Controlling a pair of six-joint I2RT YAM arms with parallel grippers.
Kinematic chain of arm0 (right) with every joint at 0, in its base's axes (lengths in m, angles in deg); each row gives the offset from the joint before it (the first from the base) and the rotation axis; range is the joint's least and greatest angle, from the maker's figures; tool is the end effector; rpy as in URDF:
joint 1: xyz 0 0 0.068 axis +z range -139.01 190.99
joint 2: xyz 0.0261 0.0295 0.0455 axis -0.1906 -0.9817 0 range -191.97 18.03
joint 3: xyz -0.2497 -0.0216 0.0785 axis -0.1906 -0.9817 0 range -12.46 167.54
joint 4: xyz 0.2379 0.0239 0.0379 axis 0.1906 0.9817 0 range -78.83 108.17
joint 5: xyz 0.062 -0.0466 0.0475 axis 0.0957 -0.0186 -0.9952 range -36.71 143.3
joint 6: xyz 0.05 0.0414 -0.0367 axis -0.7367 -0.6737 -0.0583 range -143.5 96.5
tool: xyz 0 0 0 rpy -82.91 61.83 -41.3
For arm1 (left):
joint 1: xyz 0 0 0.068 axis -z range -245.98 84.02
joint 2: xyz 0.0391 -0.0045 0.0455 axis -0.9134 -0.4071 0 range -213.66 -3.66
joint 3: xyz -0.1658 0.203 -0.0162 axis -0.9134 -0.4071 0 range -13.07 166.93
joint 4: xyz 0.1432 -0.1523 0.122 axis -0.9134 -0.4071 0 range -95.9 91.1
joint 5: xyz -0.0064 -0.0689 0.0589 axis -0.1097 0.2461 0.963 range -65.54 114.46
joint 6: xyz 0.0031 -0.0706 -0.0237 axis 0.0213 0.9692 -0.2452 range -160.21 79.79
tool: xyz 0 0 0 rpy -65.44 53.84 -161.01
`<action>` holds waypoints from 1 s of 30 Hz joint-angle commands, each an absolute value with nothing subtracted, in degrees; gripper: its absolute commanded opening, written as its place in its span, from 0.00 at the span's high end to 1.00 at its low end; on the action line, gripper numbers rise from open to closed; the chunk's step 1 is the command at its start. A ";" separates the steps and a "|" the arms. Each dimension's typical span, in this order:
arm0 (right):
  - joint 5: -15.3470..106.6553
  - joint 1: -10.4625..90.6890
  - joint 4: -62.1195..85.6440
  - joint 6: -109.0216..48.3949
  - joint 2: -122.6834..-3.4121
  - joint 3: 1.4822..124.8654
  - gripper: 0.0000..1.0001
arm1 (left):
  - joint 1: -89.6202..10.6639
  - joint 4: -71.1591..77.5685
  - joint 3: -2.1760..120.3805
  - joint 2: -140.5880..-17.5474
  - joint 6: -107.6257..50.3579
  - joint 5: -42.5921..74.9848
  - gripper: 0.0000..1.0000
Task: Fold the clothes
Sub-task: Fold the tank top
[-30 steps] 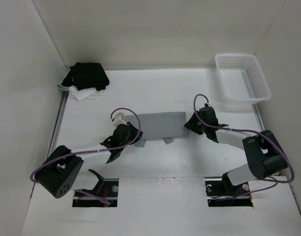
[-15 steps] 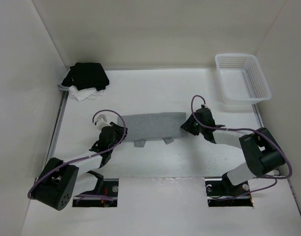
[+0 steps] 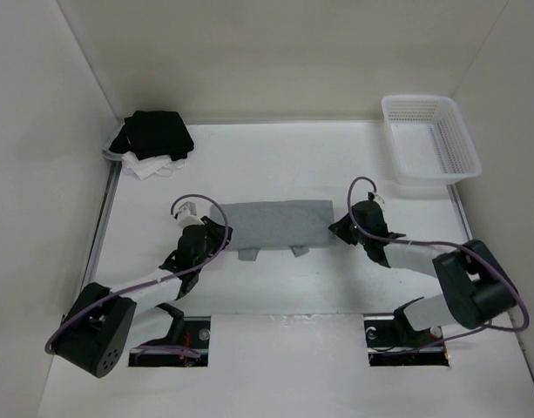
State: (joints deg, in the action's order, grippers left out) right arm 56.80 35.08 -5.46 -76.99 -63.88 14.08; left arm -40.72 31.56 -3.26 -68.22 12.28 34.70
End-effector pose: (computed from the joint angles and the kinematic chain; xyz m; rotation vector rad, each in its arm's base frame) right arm 0.2458 0.1057 0.1285 0.6242 2.2447 0.6447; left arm 0.1974 -0.0809 0.1381 -0.5988 1.9667 -0.6888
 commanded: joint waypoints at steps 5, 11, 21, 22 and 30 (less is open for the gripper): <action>63.14 36.42 0.24 -71.76 -45.88 15.74 0.98 | -40.10 33.36 -2.43 -64.31 11.73 34.57 0.80; 66.74 41.87 14.93 -67.45 -39.63 26.20 0.98 | -39.74 28.88 -2.34 -57.02 12.35 33.95 0.80; 70.87 56.37 20.22 -65.16 -56.30 44.12 0.96 | -40.62 21.06 -3.40 -45.07 12.61 33.86 0.79; 70.61 57.42 20.57 -64.90 -59.19 46.23 0.95 | -40.88 20.44 -3.66 -44.01 12.61 33.69 0.79; 70.00 65.07 25.66 -63.66 -81.43 64.42 0.95 | -44.22 18.24 -4.80 -39.53 13.14 30.97 0.78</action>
